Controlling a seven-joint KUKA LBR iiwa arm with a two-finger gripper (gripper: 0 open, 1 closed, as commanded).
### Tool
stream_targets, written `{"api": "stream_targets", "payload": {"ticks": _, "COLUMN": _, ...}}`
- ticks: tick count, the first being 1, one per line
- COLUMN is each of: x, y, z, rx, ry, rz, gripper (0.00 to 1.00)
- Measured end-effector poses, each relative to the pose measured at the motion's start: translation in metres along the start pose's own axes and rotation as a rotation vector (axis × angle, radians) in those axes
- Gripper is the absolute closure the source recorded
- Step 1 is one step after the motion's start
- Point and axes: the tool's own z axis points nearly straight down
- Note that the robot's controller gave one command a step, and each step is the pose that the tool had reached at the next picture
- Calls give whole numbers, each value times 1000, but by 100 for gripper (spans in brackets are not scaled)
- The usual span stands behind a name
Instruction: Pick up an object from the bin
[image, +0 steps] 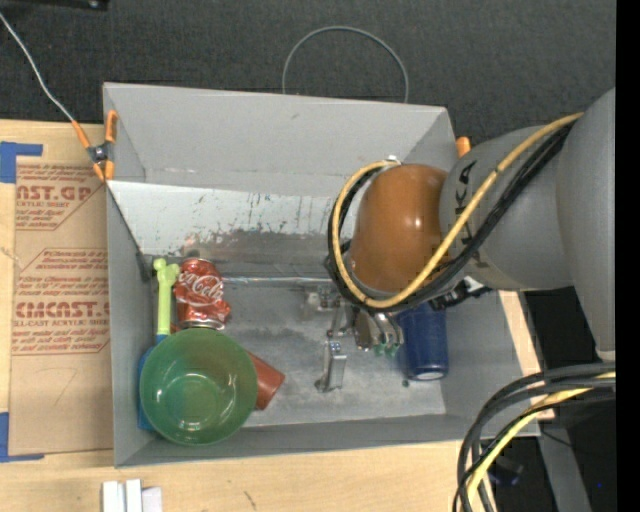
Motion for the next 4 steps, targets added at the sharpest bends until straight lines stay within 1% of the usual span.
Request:
{"api": "stream_targets", "payload": {"ticks": 1, "x": -2, "y": 0, "z": -4, "rx": -1, "ry": -8, "rz": 1, "gripper": 0}}
{"api": "stream_targets", "payload": {"ticks": 2, "x": 38, "y": 11, "z": 61, "rx": -2, "ry": -8, "rz": -40, "gripper": 0}}
{"api": "stream_targets", "payload": {"ticks": 3, "x": 5, "y": 54, "z": 61, "rx": -3, "ry": -10, "rz": 30, "gripper": 0}}
{"api": "stream_targets", "payload": {"ticks": 4, "x": 6, "y": 51, "z": 61, "rx": 0, "ry": -8, "rz": 32, "gripper": 100}}
